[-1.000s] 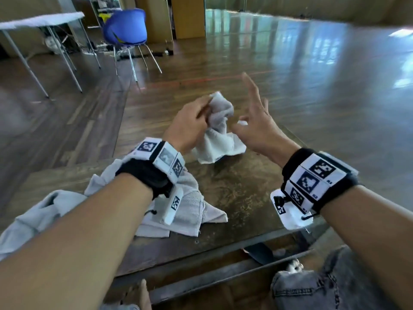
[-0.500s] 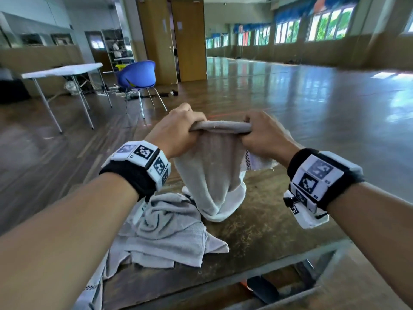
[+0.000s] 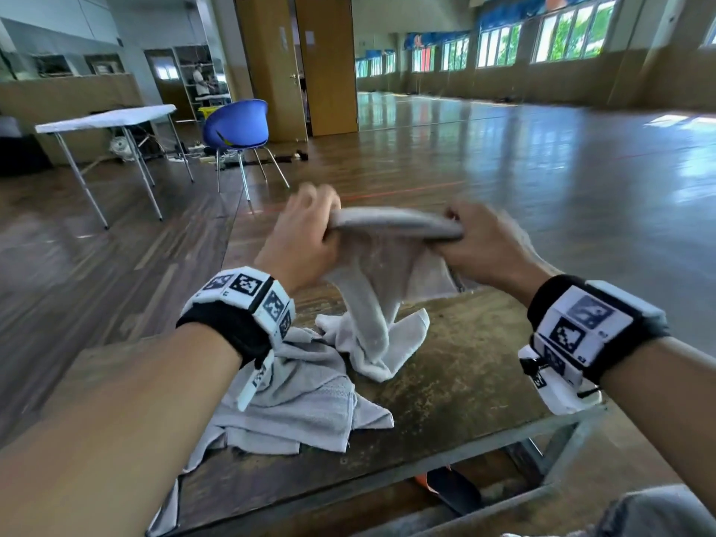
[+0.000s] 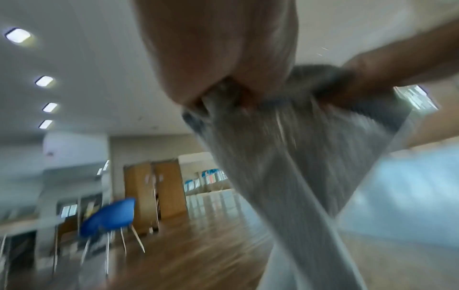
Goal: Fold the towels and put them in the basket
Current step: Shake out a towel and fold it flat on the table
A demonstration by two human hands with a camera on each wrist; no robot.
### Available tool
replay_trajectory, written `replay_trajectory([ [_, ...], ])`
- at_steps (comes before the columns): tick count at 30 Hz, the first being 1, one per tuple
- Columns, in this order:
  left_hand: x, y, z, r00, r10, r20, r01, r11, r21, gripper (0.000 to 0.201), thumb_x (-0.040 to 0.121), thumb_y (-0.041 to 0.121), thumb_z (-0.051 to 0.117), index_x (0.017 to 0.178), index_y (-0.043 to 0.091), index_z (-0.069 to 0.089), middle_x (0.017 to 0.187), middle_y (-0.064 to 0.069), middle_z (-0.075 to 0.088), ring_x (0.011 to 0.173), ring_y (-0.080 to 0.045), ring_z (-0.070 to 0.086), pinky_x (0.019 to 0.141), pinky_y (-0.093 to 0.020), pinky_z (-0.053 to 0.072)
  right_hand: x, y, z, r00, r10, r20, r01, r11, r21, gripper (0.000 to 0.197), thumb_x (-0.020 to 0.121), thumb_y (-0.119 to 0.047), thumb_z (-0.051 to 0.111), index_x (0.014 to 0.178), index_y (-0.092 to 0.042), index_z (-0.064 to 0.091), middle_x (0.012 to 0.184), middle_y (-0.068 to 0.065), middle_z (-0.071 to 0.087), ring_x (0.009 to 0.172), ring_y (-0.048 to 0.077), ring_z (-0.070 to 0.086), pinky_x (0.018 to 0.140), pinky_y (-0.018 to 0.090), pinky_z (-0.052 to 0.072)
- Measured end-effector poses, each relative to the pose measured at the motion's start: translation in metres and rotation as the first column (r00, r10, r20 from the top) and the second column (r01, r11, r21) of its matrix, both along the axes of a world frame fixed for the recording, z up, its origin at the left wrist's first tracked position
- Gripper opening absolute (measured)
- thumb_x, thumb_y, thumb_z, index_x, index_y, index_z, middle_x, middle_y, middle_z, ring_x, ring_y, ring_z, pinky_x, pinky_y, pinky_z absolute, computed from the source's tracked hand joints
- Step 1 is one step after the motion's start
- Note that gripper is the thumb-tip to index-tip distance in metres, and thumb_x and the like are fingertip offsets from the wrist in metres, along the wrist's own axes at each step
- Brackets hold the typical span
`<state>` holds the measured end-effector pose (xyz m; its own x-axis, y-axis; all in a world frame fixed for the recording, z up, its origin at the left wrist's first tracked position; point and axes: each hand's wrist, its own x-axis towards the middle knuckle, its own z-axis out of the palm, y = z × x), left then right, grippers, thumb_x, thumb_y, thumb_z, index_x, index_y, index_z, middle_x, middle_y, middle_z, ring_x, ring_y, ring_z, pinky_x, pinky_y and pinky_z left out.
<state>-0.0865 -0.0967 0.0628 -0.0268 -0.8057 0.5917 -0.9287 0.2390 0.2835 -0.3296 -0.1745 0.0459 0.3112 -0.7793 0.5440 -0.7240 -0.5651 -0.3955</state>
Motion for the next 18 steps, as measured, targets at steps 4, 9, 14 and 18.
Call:
replay_trajectory([
  [4,0.015,0.009,-0.033,0.998,-0.018,-0.059,0.054,0.724,0.687,0.010,0.086,0.015,0.069,0.077,0.018,0.066,0.071,0.003,0.064,0.069,-0.017,0.057,0.062,-0.021,0.045,-0.025,0.001,-0.023,0.852,0.400,-0.338,-0.149,0.804,0.575,0.017,0.082,-0.037,0.073,0.079,-0.027,0.060,0.075,-0.003,0.066,0.064,0.019,0.064,0.054,0.032,0.049],
  [9,0.022,0.014,-0.077,0.978,0.064,-0.198,0.158,0.389,0.908,0.032,0.088,0.036,0.073,0.099,0.006,0.076,0.082,-0.005,0.069,0.073,-0.018,0.064,0.071,-0.039,0.060,-0.040,-0.002,-0.052,0.666,0.573,-0.477,0.037,0.614,0.789,0.026,0.090,-0.018,0.067,0.066,-0.029,0.069,0.059,-0.016,0.068,0.053,-0.002,0.061,0.064,0.022,0.053],
  [14,0.015,0.000,-0.104,0.981,0.178,-0.079,-0.056,0.648,0.760,0.046,0.098,0.042,0.055,0.061,0.015,0.054,0.046,0.001,0.045,0.042,-0.016,0.042,0.045,-0.024,0.031,-0.031,-0.022,-0.079,0.814,0.278,-0.511,0.063,0.831,0.553,0.031,0.086,-0.003,0.049,0.059,-0.018,0.048,0.066,0.001,0.056,0.070,0.022,0.049,0.063,0.031,0.038],
  [18,0.013,-0.017,-0.121,0.988,0.157,-0.011,-0.093,0.639,0.763,0.038,0.097,0.021,0.051,0.061,0.010,0.052,0.067,-0.010,0.059,0.062,-0.026,0.054,0.056,-0.030,0.032,-0.022,-0.036,-0.099,0.838,0.330,-0.434,0.046,0.750,0.659,0.039,0.082,0.006,0.042,0.059,-0.024,0.052,0.063,-0.003,0.058,0.057,0.017,0.054,0.054,0.027,0.045],
])
